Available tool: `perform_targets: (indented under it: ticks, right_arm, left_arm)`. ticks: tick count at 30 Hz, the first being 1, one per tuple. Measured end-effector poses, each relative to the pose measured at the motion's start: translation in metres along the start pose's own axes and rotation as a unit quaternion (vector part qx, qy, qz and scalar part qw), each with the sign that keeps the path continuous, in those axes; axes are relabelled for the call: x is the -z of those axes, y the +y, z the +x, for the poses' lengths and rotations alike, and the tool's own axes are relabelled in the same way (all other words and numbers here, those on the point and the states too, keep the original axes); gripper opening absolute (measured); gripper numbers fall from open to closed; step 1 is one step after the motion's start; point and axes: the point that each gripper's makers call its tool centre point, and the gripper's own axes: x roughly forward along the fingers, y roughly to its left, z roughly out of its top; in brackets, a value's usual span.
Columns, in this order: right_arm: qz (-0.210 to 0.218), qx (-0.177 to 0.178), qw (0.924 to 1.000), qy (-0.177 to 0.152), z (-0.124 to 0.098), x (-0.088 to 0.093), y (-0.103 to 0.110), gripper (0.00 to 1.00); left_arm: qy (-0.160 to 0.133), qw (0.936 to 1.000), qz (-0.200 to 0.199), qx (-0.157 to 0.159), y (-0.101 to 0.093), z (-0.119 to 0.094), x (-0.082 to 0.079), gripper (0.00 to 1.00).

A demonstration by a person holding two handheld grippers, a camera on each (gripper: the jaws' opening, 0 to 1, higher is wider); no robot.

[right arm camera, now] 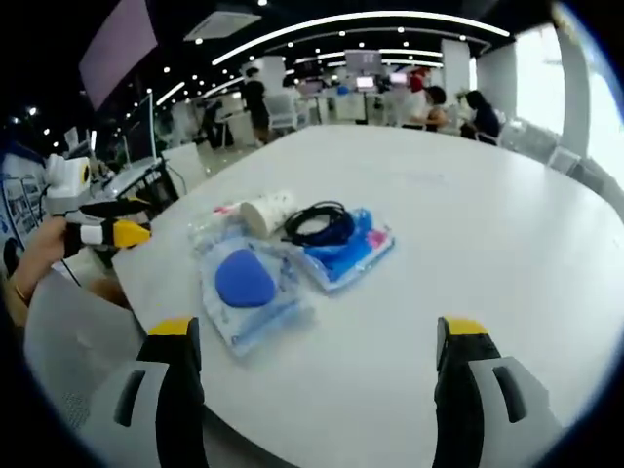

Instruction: Arrange the tabletop items into an orderly group along one side of the table until the central work area is clear of visible clutter.

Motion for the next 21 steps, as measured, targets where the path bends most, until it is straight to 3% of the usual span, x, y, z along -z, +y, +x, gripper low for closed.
perform_targets:
  ticks: [21]
  right_arm:
    - [-0.001, -0.006, 1.0, 0.008, 0.001, 0.0039, 0.0029, 0.99]
  left_arm:
    - [0.011, 0.9999, 0.002, -0.001, 0.0004, 0.0002, 0.005, 0.85]
